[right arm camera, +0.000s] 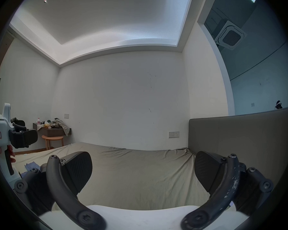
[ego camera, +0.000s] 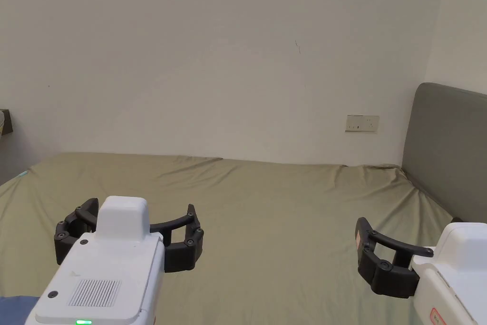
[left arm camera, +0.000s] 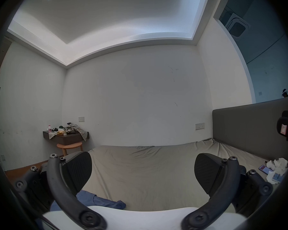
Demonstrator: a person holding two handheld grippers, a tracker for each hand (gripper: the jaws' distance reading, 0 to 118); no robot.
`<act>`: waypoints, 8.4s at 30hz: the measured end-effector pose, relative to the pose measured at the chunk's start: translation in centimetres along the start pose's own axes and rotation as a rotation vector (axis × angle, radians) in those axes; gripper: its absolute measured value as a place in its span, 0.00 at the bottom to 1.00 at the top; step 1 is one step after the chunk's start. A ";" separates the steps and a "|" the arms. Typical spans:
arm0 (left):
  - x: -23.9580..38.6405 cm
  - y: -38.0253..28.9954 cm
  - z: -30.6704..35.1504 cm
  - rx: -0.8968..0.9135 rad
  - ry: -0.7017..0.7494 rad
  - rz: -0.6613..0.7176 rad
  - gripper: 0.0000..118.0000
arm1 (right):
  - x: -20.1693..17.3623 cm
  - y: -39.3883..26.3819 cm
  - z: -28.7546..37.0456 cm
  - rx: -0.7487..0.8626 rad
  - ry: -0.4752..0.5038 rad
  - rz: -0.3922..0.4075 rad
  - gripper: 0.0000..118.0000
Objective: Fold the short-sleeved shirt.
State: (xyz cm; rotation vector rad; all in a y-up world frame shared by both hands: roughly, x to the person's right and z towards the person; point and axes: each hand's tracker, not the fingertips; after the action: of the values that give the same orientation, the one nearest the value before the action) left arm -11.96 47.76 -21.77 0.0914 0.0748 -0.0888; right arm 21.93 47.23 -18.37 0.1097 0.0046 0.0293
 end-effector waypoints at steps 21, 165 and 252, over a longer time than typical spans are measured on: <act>0.1 0.4 0.4 0.016 -0.019 0.057 1.00 | -0.2 0.4 -0.4 -0.022 0.037 -0.046 1.00; -3.5 -16.2 -7.3 -0.888 -0.214 0.165 0.76 | 2.2 -7.0 4.4 -0.206 0.018 -0.047 0.01; -9.0 -26.6 1.0 -1.151 -0.065 0.470 0.09 | 7.0 -25.1 3.8 -0.979 -0.156 -0.486 0.08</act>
State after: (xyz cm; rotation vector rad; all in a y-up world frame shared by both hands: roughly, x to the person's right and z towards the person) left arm -23.32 22.02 -22.42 -1.0409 0.0291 0.4262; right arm 29.64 22.06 -17.34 -0.8696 -0.1381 -0.4604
